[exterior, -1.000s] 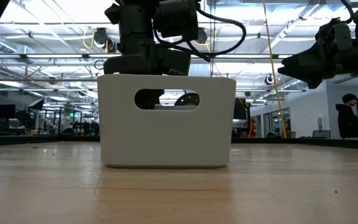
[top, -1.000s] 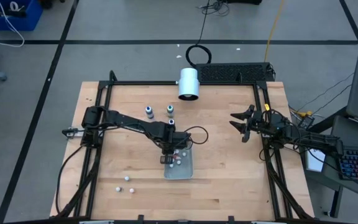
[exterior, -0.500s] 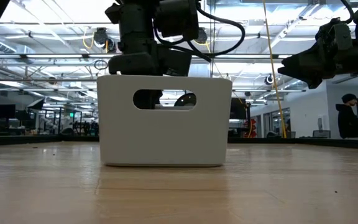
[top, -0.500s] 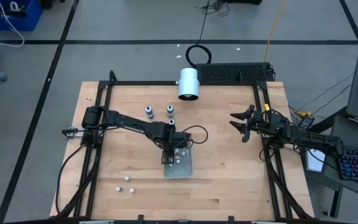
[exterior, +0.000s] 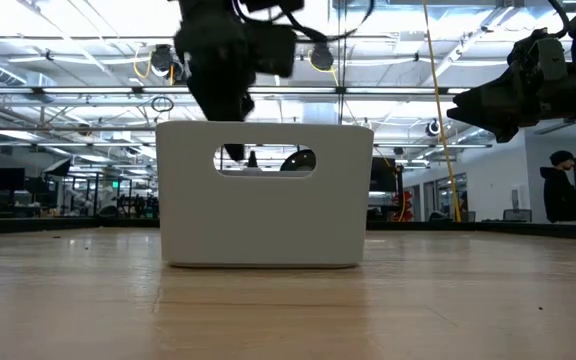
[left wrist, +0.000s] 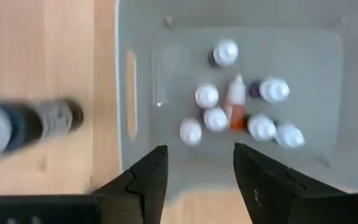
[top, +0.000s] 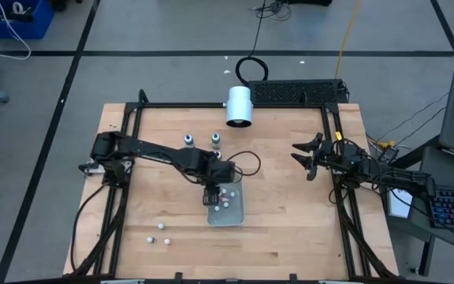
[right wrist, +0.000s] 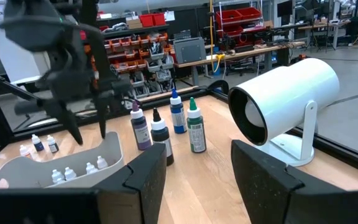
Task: Pick & Place food coloring
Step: Put the small black food coloring bottle into the gray bin
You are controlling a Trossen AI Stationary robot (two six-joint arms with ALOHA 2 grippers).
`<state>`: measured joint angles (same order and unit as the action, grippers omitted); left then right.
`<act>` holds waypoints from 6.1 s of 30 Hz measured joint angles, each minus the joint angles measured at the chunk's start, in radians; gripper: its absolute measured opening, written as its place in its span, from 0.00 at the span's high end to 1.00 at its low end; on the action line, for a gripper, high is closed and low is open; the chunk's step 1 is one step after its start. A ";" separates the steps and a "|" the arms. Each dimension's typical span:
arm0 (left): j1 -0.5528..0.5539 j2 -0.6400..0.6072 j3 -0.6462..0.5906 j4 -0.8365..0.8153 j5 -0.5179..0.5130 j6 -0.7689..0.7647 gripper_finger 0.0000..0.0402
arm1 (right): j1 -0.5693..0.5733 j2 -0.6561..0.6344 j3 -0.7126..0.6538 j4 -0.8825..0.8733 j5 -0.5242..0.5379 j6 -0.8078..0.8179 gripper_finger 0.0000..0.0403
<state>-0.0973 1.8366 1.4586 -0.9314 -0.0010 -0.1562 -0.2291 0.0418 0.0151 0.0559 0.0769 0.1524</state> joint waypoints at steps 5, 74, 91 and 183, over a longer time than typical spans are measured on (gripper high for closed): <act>-0.084 -0.086 0.000 -0.207 0.004 -0.185 0.56 | 0.000 0.000 0.000 0.000 0.000 0.000 0.58; -0.619 -0.137 -0.375 -0.093 0.001 -1.647 0.54 | 0.000 0.000 0.000 0.000 0.000 0.000 0.58; -0.619 -0.137 -0.451 -0.048 0.054 -1.695 0.53 | 0.000 0.000 0.000 0.000 0.000 0.000 0.58; -0.026 0.035 0.119 -0.148 -0.089 -0.465 0.84 | 0.000 0.000 0.000 0.000 0.000 0.000 0.58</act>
<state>-0.1233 1.8721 1.5774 -1.0792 -0.0895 -0.6210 -0.2291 0.0422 0.0151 0.0559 0.0772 0.1524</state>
